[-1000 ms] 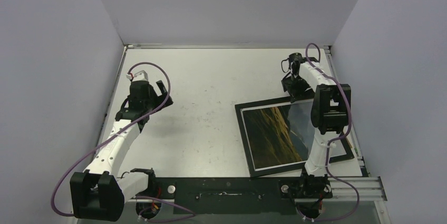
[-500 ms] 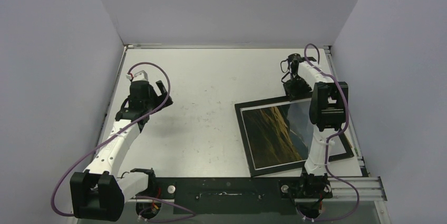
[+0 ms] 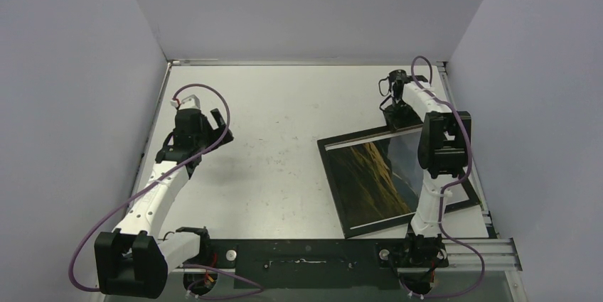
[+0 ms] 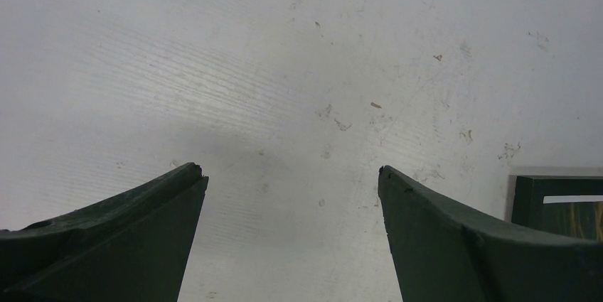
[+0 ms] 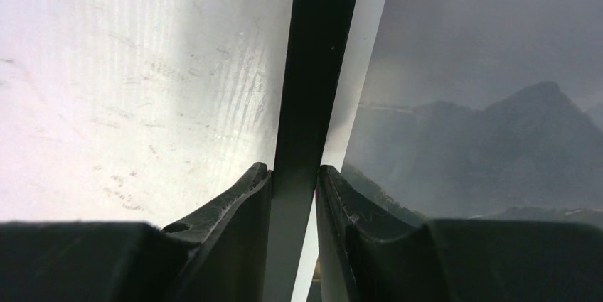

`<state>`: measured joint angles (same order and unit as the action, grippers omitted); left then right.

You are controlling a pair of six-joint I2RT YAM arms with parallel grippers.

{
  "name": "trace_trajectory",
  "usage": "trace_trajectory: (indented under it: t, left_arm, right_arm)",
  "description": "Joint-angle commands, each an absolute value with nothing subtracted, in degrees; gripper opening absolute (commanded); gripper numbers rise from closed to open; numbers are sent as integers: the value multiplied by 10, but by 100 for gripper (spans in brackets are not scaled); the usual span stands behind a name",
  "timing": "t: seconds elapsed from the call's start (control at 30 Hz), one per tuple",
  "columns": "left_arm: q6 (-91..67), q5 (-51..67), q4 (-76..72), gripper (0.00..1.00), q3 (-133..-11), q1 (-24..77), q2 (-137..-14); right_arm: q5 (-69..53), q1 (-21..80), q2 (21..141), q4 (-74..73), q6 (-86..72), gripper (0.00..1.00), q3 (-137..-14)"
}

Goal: Put the photo into the frame

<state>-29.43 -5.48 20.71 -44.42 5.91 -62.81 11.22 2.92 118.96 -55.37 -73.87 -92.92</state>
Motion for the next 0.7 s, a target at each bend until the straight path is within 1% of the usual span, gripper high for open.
trace_trajectory:
  t: [0.0,0.07,0.13,0.23,0.4,0.53,0.57,0.67]
  left_arm:
    - [-290,-35,181,90,-467,60,-631]
    - [-293,-11,173,90,-470,62,-636]
    - [-299,39,155,90,-472,67,-645]
    - [-317,91,119,90,-476,92,-664]
    - [-354,149,21,90,-469,186,-716]
    - [-391,163,-90,91,-477,276,-790]
    - [-403,159,-96,96,-490,292,-814]
    - [-424,192,-82,97,-554,329,-875]
  right_arm:
    - [143,25,1111,-550,-736,8,-943]
    - [138,25,1098,-548,-737,8,-939]
    - [133,25,1086,-546,-740,8,-935]
    - [127,25,1067,-544,-742,8,-927]
    - [118,25,1036,-540,-746,9,-907]
    - [109,25,1003,-533,-750,9,-884]
    - [106,25,997,-531,-751,9,-880]
    - [101,25,982,-525,-740,9,-876]
